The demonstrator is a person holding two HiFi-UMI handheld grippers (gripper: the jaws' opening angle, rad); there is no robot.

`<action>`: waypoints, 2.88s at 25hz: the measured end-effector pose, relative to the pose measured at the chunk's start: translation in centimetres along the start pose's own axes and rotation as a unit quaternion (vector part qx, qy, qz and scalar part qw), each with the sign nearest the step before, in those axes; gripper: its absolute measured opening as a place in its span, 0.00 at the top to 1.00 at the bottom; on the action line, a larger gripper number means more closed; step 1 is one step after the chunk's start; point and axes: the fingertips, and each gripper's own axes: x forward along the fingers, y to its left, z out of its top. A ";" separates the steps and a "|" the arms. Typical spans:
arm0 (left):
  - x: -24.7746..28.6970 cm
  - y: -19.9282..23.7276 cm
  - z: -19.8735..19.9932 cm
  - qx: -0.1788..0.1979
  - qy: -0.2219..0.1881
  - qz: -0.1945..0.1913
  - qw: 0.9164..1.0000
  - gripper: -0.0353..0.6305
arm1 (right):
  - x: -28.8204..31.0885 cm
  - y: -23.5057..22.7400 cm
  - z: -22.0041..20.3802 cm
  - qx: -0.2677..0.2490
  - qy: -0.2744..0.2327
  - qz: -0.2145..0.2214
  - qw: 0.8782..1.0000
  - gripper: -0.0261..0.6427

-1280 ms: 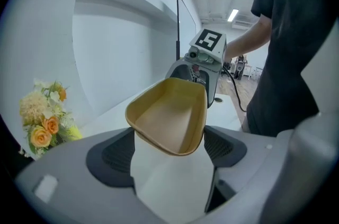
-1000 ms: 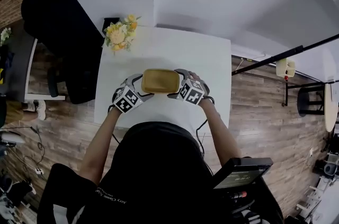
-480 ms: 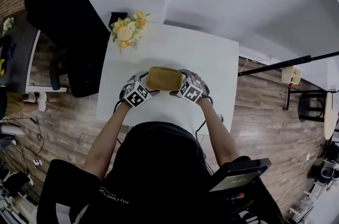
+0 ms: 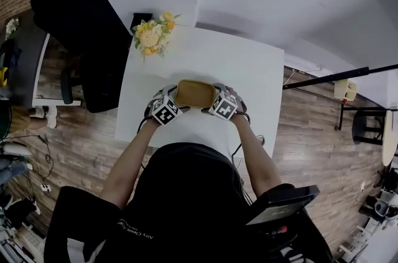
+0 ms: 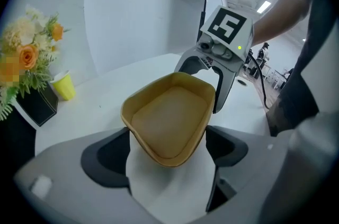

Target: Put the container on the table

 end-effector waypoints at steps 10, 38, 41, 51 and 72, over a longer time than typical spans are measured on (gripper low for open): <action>0.5 -0.1 -0.5 0.000 0.018 0.005 1.000 0.29 | 1.1 0.4 -0.8 0.012 0.013 0.012 1.000 0.14; -4.4 0.1 -0.1 -0.050 -0.054 0.046 0.996 0.29 | -5.0 1.3 1.2 0.125 -0.160 -0.018 0.979 0.19; -6.6 1.2 1.3 -0.074 -0.091 0.081 0.990 0.29 | -7.0 1.3 2.5 0.153 -0.218 -0.028 0.964 0.22; -15.7 4.8 13.3 -0.034 -0.251 0.179 0.951 0.53 | -17.4 -0.8 13.0 0.106 -0.359 -0.105 0.921 0.61; -28.4 1.2 22.1 0.036 -0.392 0.251 0.884 0.94 | -30.7 2.9 22.4 0.015 -0.472 -0.230 0.851 0.83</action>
